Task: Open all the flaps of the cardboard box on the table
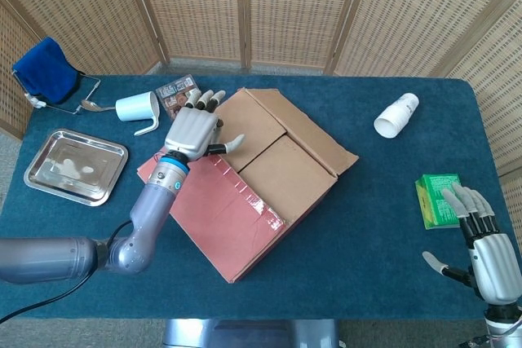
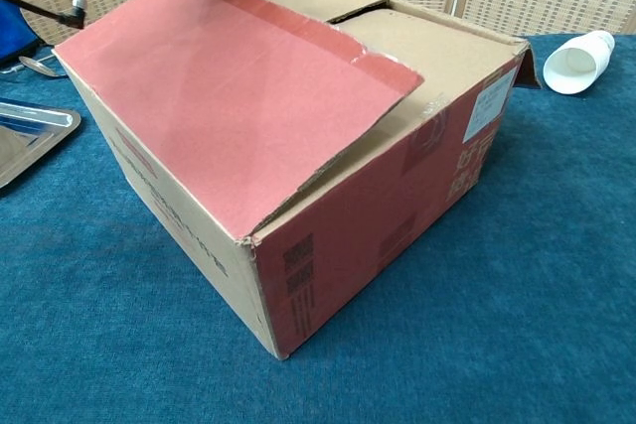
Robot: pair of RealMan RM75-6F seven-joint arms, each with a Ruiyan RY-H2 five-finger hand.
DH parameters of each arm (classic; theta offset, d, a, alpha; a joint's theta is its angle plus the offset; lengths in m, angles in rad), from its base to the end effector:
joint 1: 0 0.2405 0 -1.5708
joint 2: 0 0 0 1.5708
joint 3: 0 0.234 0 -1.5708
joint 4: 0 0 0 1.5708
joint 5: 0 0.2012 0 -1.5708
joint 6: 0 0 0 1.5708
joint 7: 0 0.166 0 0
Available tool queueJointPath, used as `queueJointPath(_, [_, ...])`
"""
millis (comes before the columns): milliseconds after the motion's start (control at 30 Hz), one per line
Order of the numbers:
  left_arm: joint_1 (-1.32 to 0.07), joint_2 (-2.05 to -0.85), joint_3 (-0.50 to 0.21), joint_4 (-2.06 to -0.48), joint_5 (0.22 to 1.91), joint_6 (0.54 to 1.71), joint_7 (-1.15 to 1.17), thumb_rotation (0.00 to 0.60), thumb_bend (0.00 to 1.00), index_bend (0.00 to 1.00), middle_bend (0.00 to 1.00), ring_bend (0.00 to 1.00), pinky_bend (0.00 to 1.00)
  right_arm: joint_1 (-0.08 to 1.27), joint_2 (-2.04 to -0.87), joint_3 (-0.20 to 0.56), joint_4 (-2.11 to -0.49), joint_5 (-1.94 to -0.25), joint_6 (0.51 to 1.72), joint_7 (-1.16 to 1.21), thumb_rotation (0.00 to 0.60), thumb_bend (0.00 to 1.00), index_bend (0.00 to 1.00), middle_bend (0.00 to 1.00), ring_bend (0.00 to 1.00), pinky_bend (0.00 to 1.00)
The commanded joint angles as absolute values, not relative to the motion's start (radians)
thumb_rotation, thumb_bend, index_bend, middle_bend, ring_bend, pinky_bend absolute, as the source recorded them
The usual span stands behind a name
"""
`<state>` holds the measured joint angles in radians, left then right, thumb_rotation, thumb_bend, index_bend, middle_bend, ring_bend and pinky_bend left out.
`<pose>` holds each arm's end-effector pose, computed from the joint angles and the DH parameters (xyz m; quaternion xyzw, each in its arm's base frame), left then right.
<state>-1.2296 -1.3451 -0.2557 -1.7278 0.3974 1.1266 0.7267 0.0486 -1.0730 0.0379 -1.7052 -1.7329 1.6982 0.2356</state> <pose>-0.0047 0.4008 0.0540 -0.7214 -0.3368 -0.3492 0.4941 -0.2333 -0.1806 0.1800 0.5598 -0.3735 0.5567 0.4871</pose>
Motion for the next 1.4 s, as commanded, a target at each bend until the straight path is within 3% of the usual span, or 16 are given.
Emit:
queueJointPath(33, [-1.226, -1.371, -0.263, -1.702, 0.42, 1.147, 0.719, 0.001, 0.0, 0.63, 0.0, 0.0, 0.0, 0.049, -1.072, 0.038, -1.705, -1.731, 1.697, 0.239, 0.6, 0.03, 0.0, 0.0, 0.0, 0.0])
queueJointPath(533, [-1.241, -1.403, -0.247, -1.665, 0.346, 1.124, 0.827, 0.001, 0.0, 0.69, 0.0, 0.0, 0.0, 0.049, -1.07, 0.044, -1.702, -1.722, 1.696, 0.248, 0.6, 0.04, 0.0, 0.0, 0.0, 0.0])
queueJointPath(967, [-1.214, -1.3, -0.239, -1.766, 0.339, 1.081, 0.825, 0.001, 0.0, 0.8, 0.0, 0.0, 0.0, 0.045, -1.073, 0.046, -1.704, -1.728, 1.708, 0.249, 0.6, 0.05, 0.0, 0.0, 0.0, 0.0])
queueJointPath(1400, [-1.158, -1.197, -0.242, -1.87, 0.398, 1.058, 0.73, 0.0, 0.0, 0.81, 0.01, 0.0, 0.0, 0.044, -1.073, 0.045, -1.708, -1.733, 1.709, 0.243, 0.6, 0.04, 0.0, 0.0, 0.0, 0.0])
